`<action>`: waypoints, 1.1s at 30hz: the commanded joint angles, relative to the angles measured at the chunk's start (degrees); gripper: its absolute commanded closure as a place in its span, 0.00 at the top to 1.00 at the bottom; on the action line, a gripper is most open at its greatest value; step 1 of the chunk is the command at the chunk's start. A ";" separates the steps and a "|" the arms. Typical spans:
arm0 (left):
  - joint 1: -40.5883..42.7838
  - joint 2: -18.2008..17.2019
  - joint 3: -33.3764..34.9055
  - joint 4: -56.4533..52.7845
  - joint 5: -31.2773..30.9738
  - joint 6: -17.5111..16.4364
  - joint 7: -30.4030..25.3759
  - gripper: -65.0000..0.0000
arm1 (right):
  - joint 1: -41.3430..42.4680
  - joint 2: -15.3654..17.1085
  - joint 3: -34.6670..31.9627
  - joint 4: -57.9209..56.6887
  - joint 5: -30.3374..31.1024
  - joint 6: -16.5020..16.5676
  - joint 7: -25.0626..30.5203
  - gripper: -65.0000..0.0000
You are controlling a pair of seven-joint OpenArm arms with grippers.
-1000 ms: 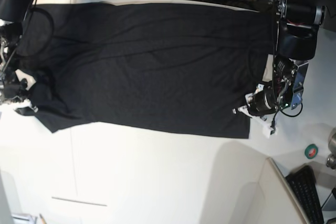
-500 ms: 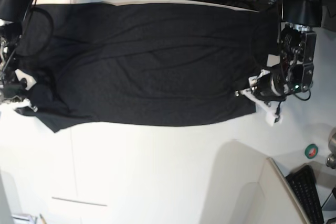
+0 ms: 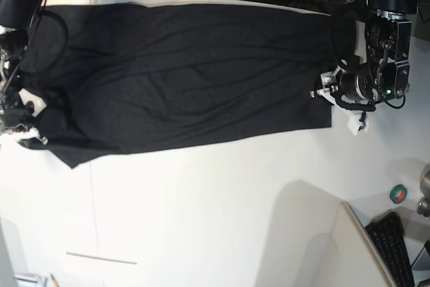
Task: Layout the t-shirt on the table in an organized manner, then fold the t-shirt properly
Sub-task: 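Fold the shirt lengthwise with both grippers toward the collar edge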
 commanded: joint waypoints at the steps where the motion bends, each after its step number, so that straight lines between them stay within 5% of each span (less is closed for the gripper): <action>1: -0.61 -0.84 -0.41 0.91 -0.37 -0.29 -0.37 0.57 | 1.06 0.97 0.23 1.08 0.46 0.36 1.40 0.00; 4: -0.78 -0.84 -0.50 1.71 -0.55 -0.29 -0.37 0.78 | 1.06 0.97 0.23 0.99 0.46 0.36 1.40 0.00; 6: -0.87 -0.84 -0.85 4.26 -0.55 -0.29 -0.37 0.80 | 1.06 0.97 0.23 0.99 0.46 0.36 1.40 0.00; 12: -6.24 -0.93 -7.36 0.91 -0.11 -0.47 -0.64 0.80 | 0.97 1.76 0.15 0.99 0.46 0.36 1.40 0.00; 16: -13.62 -1.02 -4.02 -10.16 -0.11 -0.64 -1.34 0.79 | 1.06 1.76 0.15 0.99 0.46 0.36 1.40 0.00; 22: -19.51 -1.02 6.45 -23.17 -0.11 -0.64 -10.13 0.79 | 1.06 1.76 0.15 0.99 0.46 0.36 1.40 0.00; 30: -20.21 -0.49 9.17 -27.39 -0.11 -0.64 -12.94 0.79 | 0.97 1.76 0.15 0.99 0.46 0.36 1.40 0.00; 33: -19.77 -0.49 9.17 -27.39 -0.11 -0.64 -12.94 0.62 | 0.97 1.76 0.15 0.99 0.46 0.36 1.40 0.00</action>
